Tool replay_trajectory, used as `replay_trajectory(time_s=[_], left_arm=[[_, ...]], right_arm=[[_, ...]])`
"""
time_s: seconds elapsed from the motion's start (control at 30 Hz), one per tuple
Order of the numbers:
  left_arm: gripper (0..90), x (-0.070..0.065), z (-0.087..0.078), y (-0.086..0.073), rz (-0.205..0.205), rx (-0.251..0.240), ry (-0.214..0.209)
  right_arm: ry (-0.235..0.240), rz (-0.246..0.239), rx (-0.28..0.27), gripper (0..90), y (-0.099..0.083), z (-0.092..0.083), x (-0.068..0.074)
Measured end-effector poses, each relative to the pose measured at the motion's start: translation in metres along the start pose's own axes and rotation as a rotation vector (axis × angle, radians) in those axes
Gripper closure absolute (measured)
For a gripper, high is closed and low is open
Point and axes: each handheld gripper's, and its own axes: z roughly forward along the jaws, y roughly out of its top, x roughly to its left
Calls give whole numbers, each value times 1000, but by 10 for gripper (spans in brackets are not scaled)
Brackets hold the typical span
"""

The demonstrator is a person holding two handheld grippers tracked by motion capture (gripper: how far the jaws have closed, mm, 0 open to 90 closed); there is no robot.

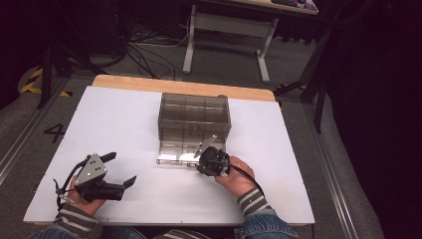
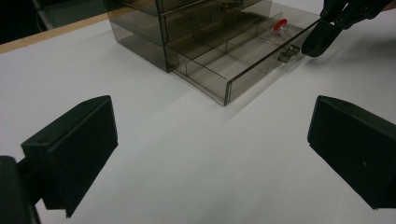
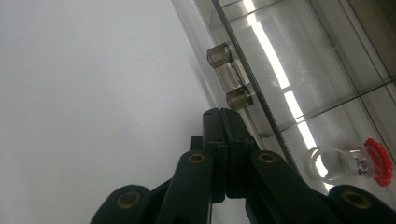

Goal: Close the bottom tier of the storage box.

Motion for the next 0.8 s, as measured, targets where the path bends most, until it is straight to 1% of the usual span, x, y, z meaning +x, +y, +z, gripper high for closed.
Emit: replay_trajectory(time_s=[0.17, 0.3, 0.43, 0.53, 0.7, 0.8], left_arm=[[23, 0, 0, 0, 0, 0, 0], [23, 0, 0, 0, 0, 0, 0], [23, 0, 0, 0, 0, 0, 0], [23, 0, 0, 0, 0, 0, 0], [23, 0, 0, 0, 0, 0, 0], [23, 0, 0, 0, 1, 0, 0]], right_arm=[[-1, 13, 13, 900, 0, 3, -2], [-15, 20, 27, 900, 0, 5, -2], [-26, 20, 22, 900, 1, 6, -3], [-35, 29, 23, 898, 1, 6, -3], [-31, 44, 18, 896, 1, 6, -5], [-37, 41, 18, 896, 1, 6, -5]])
